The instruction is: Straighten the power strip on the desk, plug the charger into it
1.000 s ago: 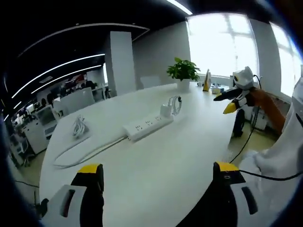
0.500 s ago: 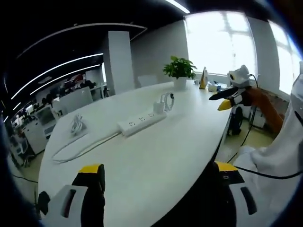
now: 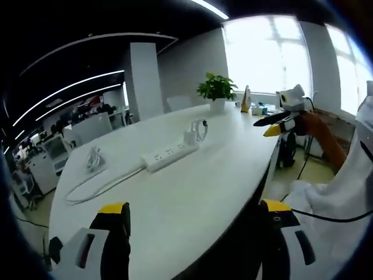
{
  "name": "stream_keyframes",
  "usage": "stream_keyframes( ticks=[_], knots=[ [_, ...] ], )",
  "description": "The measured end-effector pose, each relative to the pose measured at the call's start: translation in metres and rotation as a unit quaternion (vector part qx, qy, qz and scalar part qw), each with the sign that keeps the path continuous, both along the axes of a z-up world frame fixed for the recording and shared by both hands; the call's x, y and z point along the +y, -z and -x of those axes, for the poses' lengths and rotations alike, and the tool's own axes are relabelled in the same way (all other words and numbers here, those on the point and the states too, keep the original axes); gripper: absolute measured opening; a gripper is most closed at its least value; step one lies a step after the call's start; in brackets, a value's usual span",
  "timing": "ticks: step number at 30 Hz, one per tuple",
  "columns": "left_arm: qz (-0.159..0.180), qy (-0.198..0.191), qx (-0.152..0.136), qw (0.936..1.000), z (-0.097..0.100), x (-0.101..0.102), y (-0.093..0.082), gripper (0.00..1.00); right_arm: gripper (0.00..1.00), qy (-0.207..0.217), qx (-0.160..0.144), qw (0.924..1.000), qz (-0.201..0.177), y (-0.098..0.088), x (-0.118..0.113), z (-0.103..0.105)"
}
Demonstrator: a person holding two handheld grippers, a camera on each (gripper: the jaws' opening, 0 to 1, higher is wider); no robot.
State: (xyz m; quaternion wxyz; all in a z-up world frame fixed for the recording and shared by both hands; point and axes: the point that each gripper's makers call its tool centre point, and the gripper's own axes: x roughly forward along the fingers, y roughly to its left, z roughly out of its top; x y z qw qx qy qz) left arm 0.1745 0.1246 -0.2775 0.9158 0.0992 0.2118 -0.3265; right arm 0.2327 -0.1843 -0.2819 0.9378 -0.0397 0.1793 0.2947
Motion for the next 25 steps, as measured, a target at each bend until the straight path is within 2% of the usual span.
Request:
stream_keyframes(
  ticks=[4,10,25],
  knots=[
    [-0.001,-0.003,0.001,1.0,0.001,0.0,0.001,0.92,0.73,-0.002,-0.002,1.0,-0.005,-0.001,0.001,0.001],
    [-0.004,0.0,0.003,1.0,0.001,-0.004,0.003,0.92,0.74,-0.014,-0.008,0.9997,0.02,0.001,0.005,0.006],
    [-0.013,0.002,0.0,0.9999,0.009,-0.004,0.001,0.92,0.74,-0.015,-0.013,0.9997,0.013,-0.001,0.004,0.012]
  ],
)
